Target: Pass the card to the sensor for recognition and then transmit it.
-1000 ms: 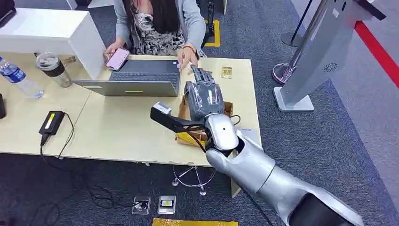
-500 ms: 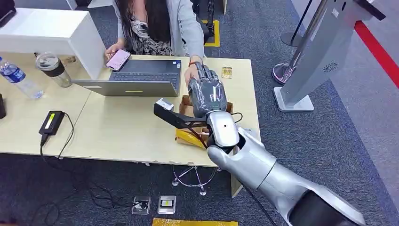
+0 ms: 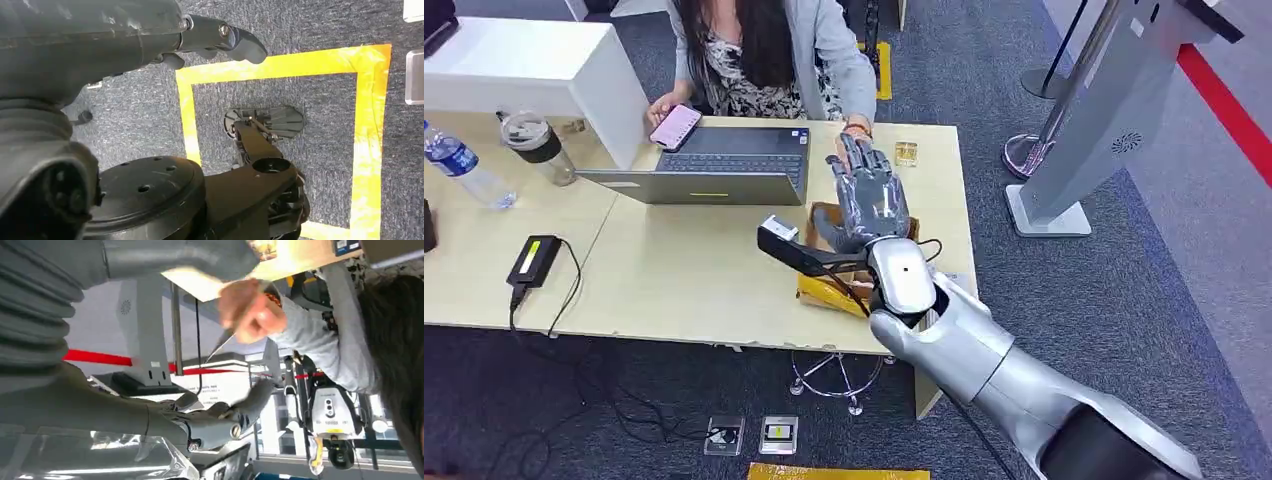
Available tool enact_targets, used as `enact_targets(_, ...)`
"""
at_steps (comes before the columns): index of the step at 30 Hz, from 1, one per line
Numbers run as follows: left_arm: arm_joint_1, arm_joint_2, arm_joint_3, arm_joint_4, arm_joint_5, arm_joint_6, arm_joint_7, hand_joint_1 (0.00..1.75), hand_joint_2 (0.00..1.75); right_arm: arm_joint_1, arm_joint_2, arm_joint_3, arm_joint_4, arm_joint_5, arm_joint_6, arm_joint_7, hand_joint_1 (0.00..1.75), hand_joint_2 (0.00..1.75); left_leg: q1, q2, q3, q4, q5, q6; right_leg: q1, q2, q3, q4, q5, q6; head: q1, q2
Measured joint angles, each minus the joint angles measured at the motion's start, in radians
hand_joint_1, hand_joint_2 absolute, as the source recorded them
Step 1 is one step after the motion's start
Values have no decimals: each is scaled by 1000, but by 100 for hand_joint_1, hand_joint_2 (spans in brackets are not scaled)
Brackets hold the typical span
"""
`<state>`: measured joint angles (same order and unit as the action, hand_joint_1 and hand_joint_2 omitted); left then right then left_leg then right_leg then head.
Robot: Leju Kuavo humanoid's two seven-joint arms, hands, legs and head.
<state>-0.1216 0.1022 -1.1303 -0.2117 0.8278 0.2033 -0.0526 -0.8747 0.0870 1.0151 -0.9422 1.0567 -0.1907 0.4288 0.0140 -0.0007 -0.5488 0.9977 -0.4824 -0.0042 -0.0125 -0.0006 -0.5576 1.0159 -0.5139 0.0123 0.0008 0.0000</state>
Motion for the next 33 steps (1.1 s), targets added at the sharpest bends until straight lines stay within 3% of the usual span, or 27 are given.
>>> enact_targets(5, 2, -1, 0, 0, 2, 6, 0, 0, 0, -1, -7, -18, 8, -15, 9, 24, 0, 0, 0, 0, 0, 0, 0, 0, 0, 0, 0, 0, 0, 0, 0, 0)
enact_targets(11, 5, -3, 0, 0, 11, 16, -3, 0, 0, 4, -55, -66, 14, -43, -1, 39, 0, 0, 0, 0, 0, 0, 0, 0, 0, 0, 0, 0, 0, 0, 0, 0)
enact_targets(16, 6, -2, 1, 0, 27, 22, -3, 0, 0, 42, -134, -124, 1, -67, 21, 96, 0, 0, 0, 0, 1, 1, 0, 0, 0, 0, 0, -1, 0, 0, 0, 0)
enact_targets(20, 10, -2, 1, 0, 41, 46, 13, 0, 0, 92, -231, -204, -23, -113, 15, 163, 0, 0, 0, -1, 1, 1, 0, 0, 0, -2, 1, -1, 0, 0, 0, 0)
enact_targets(23, 13, -2, 3, 0, 54, 65, 28, 0, 0, 143, -303, -269, -25, -132, 16, 172, 0, 0, 0, -1, 1, 2, 0, 0, 0, -2, 1, -1, 0, 0, 0, 0)
enact_targets(30, 14, -5, 24, 0, 91, 121, 29, 0, 0, 263, -428, -404, -1, -276, -65, 157, 0, 0, 0, -1, 1, 1, -1, 0, -1, -3, 1, -1, 0, 1, -1, 0)
enact_targets(33, 15, -7, 34, 0, 107, 137, 37, 0, 0, 311, -457, -466, 55, -462, -123, 75, 0, 0, 0, -3, 0, 1, -1, 0, 0, -4, 1, -1, 0, 0, 0, 0)
